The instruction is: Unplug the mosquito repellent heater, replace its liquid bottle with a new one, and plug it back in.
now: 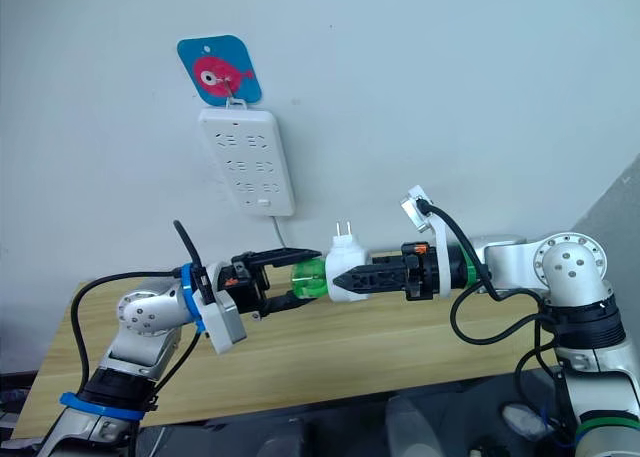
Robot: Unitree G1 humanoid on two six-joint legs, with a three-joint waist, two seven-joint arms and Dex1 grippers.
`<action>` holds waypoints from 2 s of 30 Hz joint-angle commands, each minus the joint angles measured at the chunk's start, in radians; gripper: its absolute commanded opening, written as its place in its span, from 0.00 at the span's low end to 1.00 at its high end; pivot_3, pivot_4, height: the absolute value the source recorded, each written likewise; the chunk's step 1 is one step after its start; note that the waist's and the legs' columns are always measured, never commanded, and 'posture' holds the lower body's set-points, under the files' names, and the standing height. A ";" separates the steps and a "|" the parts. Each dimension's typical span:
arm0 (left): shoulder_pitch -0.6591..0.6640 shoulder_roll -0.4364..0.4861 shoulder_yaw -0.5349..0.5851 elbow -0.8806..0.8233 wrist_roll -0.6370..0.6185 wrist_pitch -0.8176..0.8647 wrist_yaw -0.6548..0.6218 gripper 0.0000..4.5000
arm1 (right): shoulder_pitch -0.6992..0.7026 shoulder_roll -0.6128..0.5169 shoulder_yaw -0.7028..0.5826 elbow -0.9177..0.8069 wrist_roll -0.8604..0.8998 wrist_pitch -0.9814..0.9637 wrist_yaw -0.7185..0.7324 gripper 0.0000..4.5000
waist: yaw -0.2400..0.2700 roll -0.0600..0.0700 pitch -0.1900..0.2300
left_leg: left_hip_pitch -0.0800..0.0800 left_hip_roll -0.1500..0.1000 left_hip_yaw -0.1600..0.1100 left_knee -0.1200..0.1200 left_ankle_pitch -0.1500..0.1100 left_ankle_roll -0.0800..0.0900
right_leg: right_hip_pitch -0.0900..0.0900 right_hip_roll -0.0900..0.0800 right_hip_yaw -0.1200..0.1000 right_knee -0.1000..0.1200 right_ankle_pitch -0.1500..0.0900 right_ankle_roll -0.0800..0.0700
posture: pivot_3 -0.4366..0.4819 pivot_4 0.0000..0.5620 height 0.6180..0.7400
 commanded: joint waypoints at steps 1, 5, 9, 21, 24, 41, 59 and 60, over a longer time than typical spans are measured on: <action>0.010 0.024 -0.011 -0.051 -0.049 -0.008 0.002 0.48 | -0.023 -0.001 -0.029 -0.012 0.017 -0.010 0.007 0.67 | 0.000 0.000 0.000 | 0.000 0.000 0.000 0.000 0.000 0.000 | 0.000 0.000 0.000 0.000 0.000 0.000 | 0.35 0.21 0.90; 0.031 0.050 -0.019 -0.068 -0.106 0.013 -0.019 0.65 | -0.025 0.002 -0.028 -0.012 0.015 -0.009 0.009 0.67 | 0.000 0.000 0.000 | 0.000 0.000 0.000 0.000 0.000 0.000 | 0.000 0.000 0.000 0.000 0.000 0.000 | 0.35 0.21 0.90; 0.032 0.051 -0.007 -0.058 -0.078 -0.011 0.001 0.85 | -0.024 0.003 -0.028 -0.012 0.014 -0.009 0.009 0.67 | 0.001 0.000 0.000 | 0.000 0.000 0.000 0.000 0.000 0.000 | 0.000 0.000 0.000 0.000 0.000 0.000 | 0.35 0.21 0.90; 0.018 0.024 -0.030 -0.047 -0.039 -0.004 0.043 0.70 | -0.022 0.003 -0.029 -0.014 0.015 -0.010 0.007 0.67 | 0.001 0.000 0.000 | 0.000 0.000 0.000 0.000 0.000 0.000 | 0.000 0.000 0.000 0.000 0.000 0.000 | 0.35 0.21 0.90; 0.020 0.028 -0.034 -0.053 -0.047 0.000 0.040 0.51 | -0.022 0.002 -0.029 -0.013 0.014 -0.009 0.007 0.67 | 0.001 0.000 0.000 | 0.000 0.000 0.000 0.000 0.000 0.000 | 0.000 0.000 0.000 0.000 0.000 0.000 | 0.35 0.21 0.90; -0.161 0.431 -0.025 -0.253 -0.974 1.624 0.017 0.49 | -0.044 -0.053 -0.018 -0.140 -0.152 -0.013 0.215 0.67 | 0.002 -0.001 0.001 | 0.000 0.001 -0.002 0.000 0.000 0.000 | 0.000 0.002 -0.003 0.000 -0.003 0.005 | 0.36 0.22 0.90; -0.314 0.309 0.087 -0.163 -1.038 1.988 -0.029 1.00 | -0.048 -0.049 -0.027 -0.177 -0.194 -0.017 0.334 0.67 | 0.000 -0.001 0.001 | 0.000 0.001 -0.001 -0.001 0.000 0.000 | -0.002 0.002 -0.001 0.000 -0.002 0.002 | 0.36 0.22 0.90; -0.305 0.310 0.098 -0.179 -1.019 1.971 -0.036 1.00 | -0.049 -0.048 -0.029 -0.173 -0.191 -0.014 0.330 0.67 | 0.000 -0.001 0.001 | 0.000 0.001 -0.001 -0.001 0.000 0.000 | -0.002 0.002 -0.001 0.000 -0.002 0.002 | 0.36 0.22 0.90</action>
